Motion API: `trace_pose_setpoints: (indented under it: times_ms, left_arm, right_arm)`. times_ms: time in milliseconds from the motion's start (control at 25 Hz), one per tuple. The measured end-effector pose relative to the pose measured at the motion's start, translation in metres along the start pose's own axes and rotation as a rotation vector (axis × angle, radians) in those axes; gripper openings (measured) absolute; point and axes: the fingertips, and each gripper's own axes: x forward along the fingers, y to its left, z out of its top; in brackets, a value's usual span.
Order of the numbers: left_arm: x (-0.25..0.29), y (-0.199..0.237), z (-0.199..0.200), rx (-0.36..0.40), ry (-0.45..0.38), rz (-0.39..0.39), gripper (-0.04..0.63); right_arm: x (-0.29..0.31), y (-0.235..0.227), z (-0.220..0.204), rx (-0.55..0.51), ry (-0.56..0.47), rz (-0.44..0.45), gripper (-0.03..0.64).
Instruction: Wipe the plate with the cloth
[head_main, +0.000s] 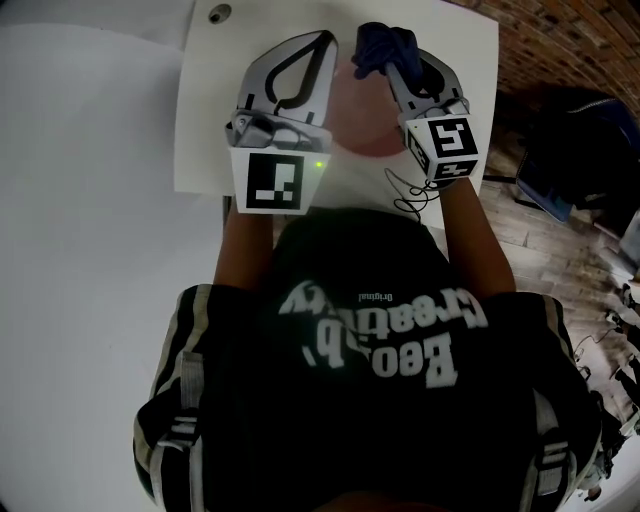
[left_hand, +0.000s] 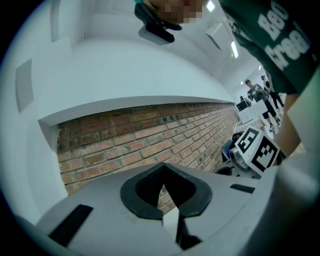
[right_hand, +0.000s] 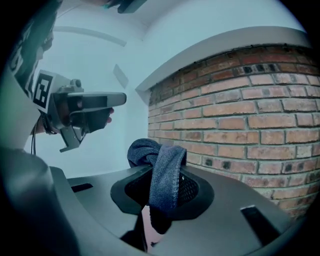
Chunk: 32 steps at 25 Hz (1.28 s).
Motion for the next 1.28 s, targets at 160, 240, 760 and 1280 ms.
trace_pose_setpoints:
  times_ms: [160,240,760,1280]
  left_arm:
    - [0.0,0.005,-0.004,-0.008,0.002,0.006,-0.002]
    - [0.001,0.006,-0.005,-0.011,0.004,0.01,-0.002]
    - [-0.008,0.018,-0.025,-0.041,0.034,0.037,-0.002]
    - [-0.007,0.025,-0.036,-0.055,0.066,0.042,-0.002]
  right_arm:
    - [0.014,0.001,-0.022,0.03,0.054,0.011,0.067]
    - [0.019,0.001,-0.033,0.027,0.084,0.018,0.067]
    - [0.06,-0.005,-0.125,0.129,0.325,0.007,0.067]
    - [0.063,-0.003,-0.211,0.255,0.553,0.012,0.069]
